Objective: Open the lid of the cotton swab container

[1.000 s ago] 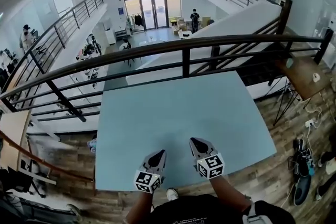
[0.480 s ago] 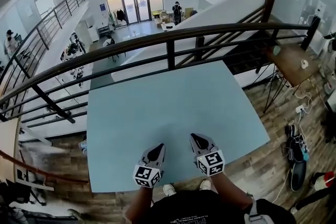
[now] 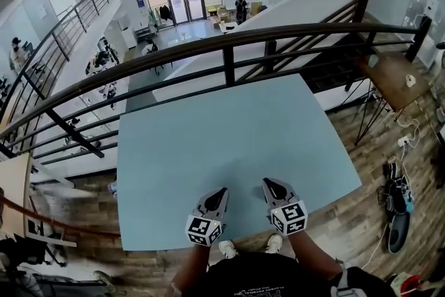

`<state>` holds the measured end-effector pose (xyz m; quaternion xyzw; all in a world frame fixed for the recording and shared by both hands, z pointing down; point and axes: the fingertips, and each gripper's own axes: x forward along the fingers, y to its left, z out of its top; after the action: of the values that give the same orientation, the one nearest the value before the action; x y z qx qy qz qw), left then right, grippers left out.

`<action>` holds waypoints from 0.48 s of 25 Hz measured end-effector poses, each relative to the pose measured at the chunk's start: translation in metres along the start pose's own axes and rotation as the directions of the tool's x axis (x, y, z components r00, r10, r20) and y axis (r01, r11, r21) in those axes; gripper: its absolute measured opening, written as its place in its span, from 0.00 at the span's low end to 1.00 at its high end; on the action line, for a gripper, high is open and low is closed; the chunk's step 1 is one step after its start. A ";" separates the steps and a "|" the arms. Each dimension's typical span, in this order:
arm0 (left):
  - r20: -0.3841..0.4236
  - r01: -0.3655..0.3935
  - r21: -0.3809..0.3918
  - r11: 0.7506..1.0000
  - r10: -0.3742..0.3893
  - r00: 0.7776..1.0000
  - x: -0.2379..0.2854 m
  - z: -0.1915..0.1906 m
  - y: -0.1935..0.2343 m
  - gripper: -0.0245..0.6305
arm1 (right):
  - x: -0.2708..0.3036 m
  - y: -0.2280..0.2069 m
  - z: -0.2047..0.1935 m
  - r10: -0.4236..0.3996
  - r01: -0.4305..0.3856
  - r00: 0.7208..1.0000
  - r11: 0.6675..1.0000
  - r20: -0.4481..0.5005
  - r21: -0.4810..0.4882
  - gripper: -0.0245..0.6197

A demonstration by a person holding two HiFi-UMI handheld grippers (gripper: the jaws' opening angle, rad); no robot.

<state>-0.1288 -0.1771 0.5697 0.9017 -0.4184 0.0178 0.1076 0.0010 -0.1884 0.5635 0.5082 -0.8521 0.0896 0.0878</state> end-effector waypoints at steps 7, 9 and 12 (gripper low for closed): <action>-0.027 0.019 -0.013 1.000 -0.019 0.999 0.012 -0.023 -0.019 0.06 | -0.024 -0.017 -0.038 -0.024 0.024 0.997 1.000 -0.068 -0.011 0.07; -0.046 0.024 -0.029 0.999 -0.025 0.999 0.011 -0.032 -0.025 0.06 | -0.033 -0.019 -0.050 -0.034 0.033 0.995 0.999 -0.091 -0.014 0.07; -0.075 0.028 -0.034 0.999 -0.030 0.997 0.008 -0.043 -0.031 0.06 | -0.043 -0.015 -0.068 -0.036 0.035 0.991 0.999 -0.128 -0.012 0.07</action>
<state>-0.0971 -0.1546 0.6067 0.9044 -0.4011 0.0435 0.1386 0.0385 -0.1422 0.6195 0.5161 -0.8358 0.1166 0.1464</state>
